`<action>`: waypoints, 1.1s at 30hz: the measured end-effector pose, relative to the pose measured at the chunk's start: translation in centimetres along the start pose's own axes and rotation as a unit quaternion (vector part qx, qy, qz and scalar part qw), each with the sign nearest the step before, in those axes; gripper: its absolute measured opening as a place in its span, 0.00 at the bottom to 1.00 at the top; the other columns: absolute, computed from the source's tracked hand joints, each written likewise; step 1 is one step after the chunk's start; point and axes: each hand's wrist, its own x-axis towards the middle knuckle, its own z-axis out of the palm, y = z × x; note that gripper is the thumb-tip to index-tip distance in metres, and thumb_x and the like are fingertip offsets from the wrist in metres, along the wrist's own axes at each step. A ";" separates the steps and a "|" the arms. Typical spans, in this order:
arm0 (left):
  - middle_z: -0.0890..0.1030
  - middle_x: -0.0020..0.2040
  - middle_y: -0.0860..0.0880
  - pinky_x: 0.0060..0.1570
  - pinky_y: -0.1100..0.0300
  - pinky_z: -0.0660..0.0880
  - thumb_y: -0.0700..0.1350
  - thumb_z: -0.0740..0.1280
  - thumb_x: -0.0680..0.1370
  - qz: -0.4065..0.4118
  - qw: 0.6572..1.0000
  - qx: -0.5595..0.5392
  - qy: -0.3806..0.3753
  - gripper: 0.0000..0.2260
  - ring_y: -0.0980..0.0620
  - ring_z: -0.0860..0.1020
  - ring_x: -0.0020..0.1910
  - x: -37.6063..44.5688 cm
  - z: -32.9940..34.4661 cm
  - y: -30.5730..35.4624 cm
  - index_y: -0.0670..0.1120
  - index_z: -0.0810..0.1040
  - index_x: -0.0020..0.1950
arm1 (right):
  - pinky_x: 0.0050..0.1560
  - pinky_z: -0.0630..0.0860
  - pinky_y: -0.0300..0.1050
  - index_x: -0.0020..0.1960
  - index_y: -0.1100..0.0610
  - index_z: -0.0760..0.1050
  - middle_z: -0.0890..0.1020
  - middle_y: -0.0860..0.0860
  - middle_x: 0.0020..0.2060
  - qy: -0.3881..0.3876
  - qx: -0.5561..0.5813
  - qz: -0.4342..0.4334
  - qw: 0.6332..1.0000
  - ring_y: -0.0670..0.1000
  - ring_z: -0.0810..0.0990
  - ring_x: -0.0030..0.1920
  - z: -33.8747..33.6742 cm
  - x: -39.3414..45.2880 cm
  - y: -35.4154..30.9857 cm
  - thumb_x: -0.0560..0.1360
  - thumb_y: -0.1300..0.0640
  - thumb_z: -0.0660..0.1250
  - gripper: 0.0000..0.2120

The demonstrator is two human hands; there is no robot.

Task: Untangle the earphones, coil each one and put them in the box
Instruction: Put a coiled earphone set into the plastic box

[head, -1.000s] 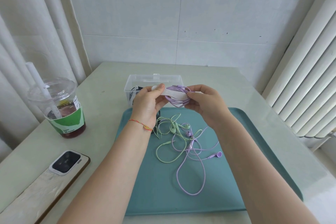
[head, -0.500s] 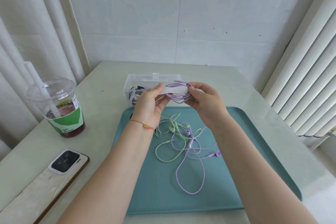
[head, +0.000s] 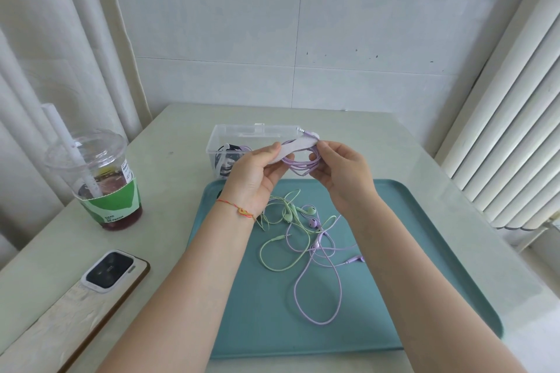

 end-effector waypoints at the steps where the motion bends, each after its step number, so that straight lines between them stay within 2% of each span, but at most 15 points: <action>1: 0.84 0.42 0.43 0.46 0.60 0.82 0.34 0.65 0.79 0.003 1.000 0.014 0.001 0.05 0.49 0.83 0.40 0.1 -0.1 -0.1 0.36 0.80 0.47 | 0.36 0.78 0.39 0.44 0.59 0.77 0.79 0.52 0.35 0.008 0.014 -0.003 1.000 0.49 0.76 0.34 0.0 0.0 0.0 0.80 0.61 0.64 0.07; 6: 0.82 0.45 0.40 0.43 0.60 0.81 0.33 0.65 0.78 0.015 0.998 0.058 0.008 0.04 0.50 0.83 0.38 0.5 -0.4 -0.5 0.33 0.77 0.51 | 0.33 0.77 0.38 0.44 0.59 0.77 0.78 0.51 0.33 0.054 0.066 0.003 0.996 0.47 0.76 0.32 0.2 -0.1 0.2 0.80 0.60 0.64 0.07; 8: 0.82 0.43 0.41 0.42 0.61 0.81 0.31 0.65 0.77 0.022 0.997 0.068 0.008 0.02 0.51 0.83 0.38 0.4 -0.5 -0.5 0.35 0.77 0.46 | 0.33 0.77 0.38 0.46 0.59 0.78 0.78 0.51 0.32 0.070 0.081 0.009 0.994 0.46 0.76 0.31 0.3 -0.1 0.2 0.80 0.60 0.64 0.06; 11: 0.83 0.38 0.43 0.44 0.60 0.81 0.30 0.66 0.76 0.031 0.996 0.082 0.001 0.05 0.50 0.84 0.39 0.4 -0.6 -0.4 0.38 0.77 0.42 | 0.35 0.76 0.38 0.46 0.59 0.79 0.78 0.52 0.32 0.082 0.082 0.010 0.993 0.46 0.75 0.31 0.2 -0.1 0.1 0.79 0.60 0.64 0.06; 15: 0.84 0.37 0.46 0.44 0.61 0.81 0.31 0.66 0.76 0.040 0.995 0.092 -0.013 0.05 0.51 0.84 0.39 0.1 -0.4 -0.3 0.39 0.77 0.42 | 0.34 0.75 0.39 0.46 0.59 0.79 0.77 0.52 0.33 0.088 0.041 -0.016 0.995 0.48 0.74 0.31 -0.1 0.0 -0.2 0.79 0.60 0.65 0.05; 19: 0.83 0.39 0.44 0.43 0.60 0.82 0.33 0.67 0.77 0.042 0.996 0.077 0.017 0.04 0.51 0.83 0.38 -0.2 0.1 -0.5 0.39 0.77 0.43 | 0.37 0.76 0.41 0.48 0.58 0.81 0.78 0.51 0.32 0.102 -0.021 -0.067 0.992 0.48 0.75 0.33 -0.1 0.1 -0.2 0.78 0.60 0.66 0.06; 25: 0.84 0.36 0.46 0.44 0.59 0.82 0.34 0.68 0.77 0.048 0.996 0.064 0.026 0.03 0.52 0.83 0.37 -0.1 0.3 -0.6 0.39 0.76 0.44 | 0.40 0.76 0.45 0.48 0.56 0.82 0.79 0.51 0.33 0.099 -0.075 -0.098 0.987 0.48 0.75 0.32 0.0 0.1 0.0 0.79 0.59 0.64 0.07; 30: 0.84 0.37 0.45 0.43 0.59 0.82 0.34 0.67 0.77 0.038 0.998 0.055 0.000 0.04 0.51 0.84 0.38 -0.2 0.1 -0.3 0.39 0.77 0.43 | 0.36 0.76 0.39 0.53 0.62 0.81 0.78 0.52 0.35 0.072 -0.016 -0.070 0.995 0.48 0.74 0.35 0.0 0.2 -0.2 0.80 0.62 0.63 0.09; 33: 0.84 0.36 0.45 0.43 0.60 0.82 0.34 0.67 0.77 0.032 0.999 0.043 -0.009 0.04 0.52 0.84 0.37 -0.2 0.3 -0.3 0.40 0.76 0.43 | 0.36 0.76 0.38 0.55 0.59 0.79 0.78 0.52 0.36 0.058 0.034 -0.052 0.996 0.47 0.75 0.33 0.1 0.0 -0.4 0.79 0.63 0.64 0.07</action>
